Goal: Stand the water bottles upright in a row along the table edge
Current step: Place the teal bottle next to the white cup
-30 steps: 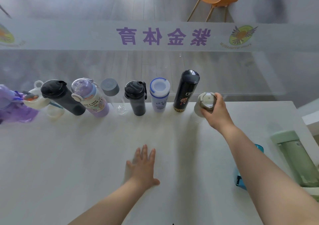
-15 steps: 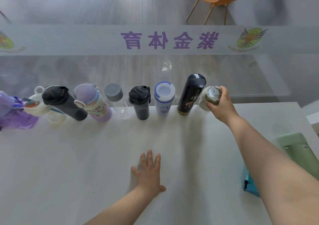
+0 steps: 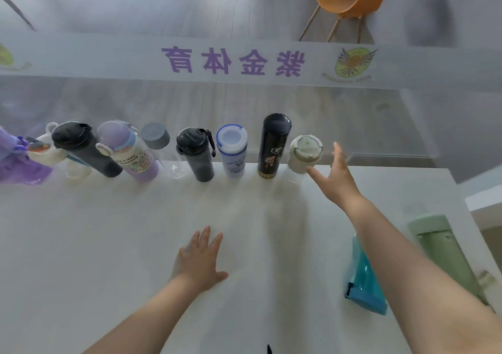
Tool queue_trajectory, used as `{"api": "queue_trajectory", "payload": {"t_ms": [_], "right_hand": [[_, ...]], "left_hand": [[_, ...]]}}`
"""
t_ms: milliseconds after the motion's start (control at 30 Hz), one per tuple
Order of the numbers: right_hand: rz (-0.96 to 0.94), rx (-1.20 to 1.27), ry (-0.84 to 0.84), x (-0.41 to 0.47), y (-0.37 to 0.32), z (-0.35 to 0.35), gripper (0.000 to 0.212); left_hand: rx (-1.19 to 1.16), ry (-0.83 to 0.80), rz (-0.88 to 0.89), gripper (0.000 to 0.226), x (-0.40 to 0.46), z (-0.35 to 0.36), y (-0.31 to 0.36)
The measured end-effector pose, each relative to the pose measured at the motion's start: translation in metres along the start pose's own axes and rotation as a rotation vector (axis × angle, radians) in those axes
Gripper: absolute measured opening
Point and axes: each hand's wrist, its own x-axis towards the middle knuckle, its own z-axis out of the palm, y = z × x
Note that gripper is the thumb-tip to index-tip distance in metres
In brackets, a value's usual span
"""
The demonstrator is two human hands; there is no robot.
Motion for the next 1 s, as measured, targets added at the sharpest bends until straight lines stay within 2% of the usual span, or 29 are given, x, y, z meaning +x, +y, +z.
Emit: {"api": "queue_trajectory", "payload": {"t_ms": [133, 367, 533, 667, 767, 833, 1000], "right_hand": [[-0.013, -0.058, -0.058, -0.038, 0.044, -0.031, 0.08], [-0.146, -0.243, -0.178, -0.112, 0.148, -0.082, 0.054], [-0.358, -0.501, -0.295, -0.143, 0.206, -0.091, 0.071], [-0.6, -0.705, -0.27, -0.155, 0.229, -0.089, 0.1], [-0.71, -0.791, -0.243, -0.156, 0.234, -0.083, 0.111], [-0.721, -0.835, -0.218, -0.154, 0.233, -0.077, 0.112], [-0.71, -0.834, -0.185, -0.153, 0.23, -0.069, 0.101]], "left_hand": [[-0.056, 0.066, -0.047, 0.097, -0.002, 0.008, 0.028], [-0.041, 0.096, 0.046, 0.093, -0.009, 0.03, 0.121], [-0.023, 0.061, 0.024, 0.099, -0.012, 0.038, 0.167], [-0.044, 0.023, -0.019, 0.111, -0.014, 0.042, 0.18], [-0.005, 0.023, -0.029, 0.121, -0.015, 0.045, 0.183], [0.01, 0.02, -0.031, 0.123, -0.015, 0.045, 0.184], [-0.012, -0.005, -0.055, 0.128, -0.014, 0.042, 0.187]]}}
